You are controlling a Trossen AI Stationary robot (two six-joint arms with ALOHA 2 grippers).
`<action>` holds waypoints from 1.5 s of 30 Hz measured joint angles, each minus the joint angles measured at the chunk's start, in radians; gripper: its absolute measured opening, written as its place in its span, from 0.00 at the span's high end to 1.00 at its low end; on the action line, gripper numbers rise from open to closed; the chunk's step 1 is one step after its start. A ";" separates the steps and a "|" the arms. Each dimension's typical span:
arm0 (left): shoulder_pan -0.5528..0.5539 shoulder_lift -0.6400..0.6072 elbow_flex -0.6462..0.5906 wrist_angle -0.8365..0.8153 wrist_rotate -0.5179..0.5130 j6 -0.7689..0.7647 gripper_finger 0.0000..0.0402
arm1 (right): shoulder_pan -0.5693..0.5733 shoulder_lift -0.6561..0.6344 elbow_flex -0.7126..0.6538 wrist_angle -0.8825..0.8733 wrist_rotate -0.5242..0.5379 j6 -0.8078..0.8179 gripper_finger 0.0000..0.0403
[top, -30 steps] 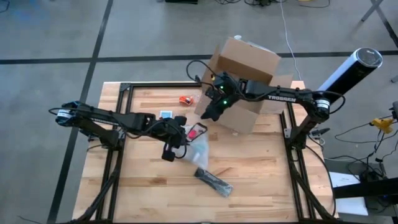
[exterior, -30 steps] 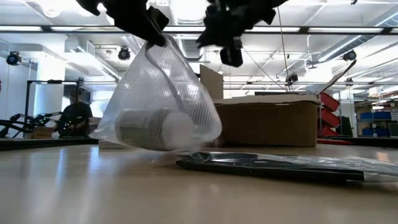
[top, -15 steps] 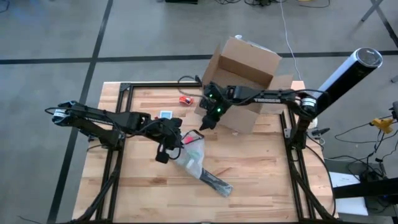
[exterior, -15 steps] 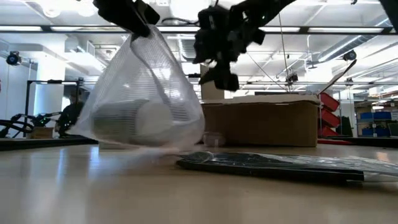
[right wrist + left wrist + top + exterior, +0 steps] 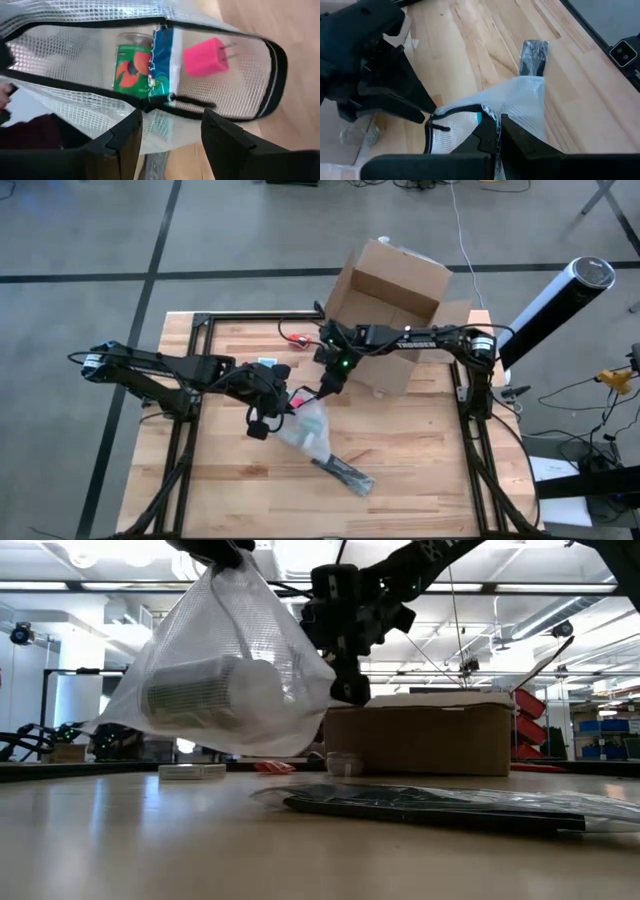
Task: Unpack boxes
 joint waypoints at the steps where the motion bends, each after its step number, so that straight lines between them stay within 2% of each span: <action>1: 0.000 0.000 0.002 -0.003 0.000 0.001 1.00 | 0.000 -0.003 0.000 0.000 -0.021 -0.019 0.57; 4: 0.000 0.000 0.006 -0.026 0.000 0.008 1.00 | 0.000 -0.007 0.002 0.015 -0.101 -0.049 0.56; 7: -0.002 0.000 0.006 -0.035 0.000 0.010 1.00 | 0.002 -0.007 0.002 0.052 -0.128 -0.047 0.55; 17: -0.007 -0.001 0.006 -0.040 0.001 0.025 1.00 | 0.006 -0.007 0.003 0.181 -0.084 -0.013 0.54; 38: -0.005 0.037 0.007 -0.017 -0.006 0.032 1.00 | 0.116 -0.007 0.063 0.207 -0.117 0.008 0.54; 42: -0.005 0.037 0.007 -0.003 -0.026 0.032 1.00 | 0.117 -0.007 0.063 0.193 -0.117 0.013 0.57; 45: -0.005 0.037 0.007 0.004 -0.034 0.031 1.00 | 0.117 -0.007 0.063 0.194 -0.117 0.019 0.65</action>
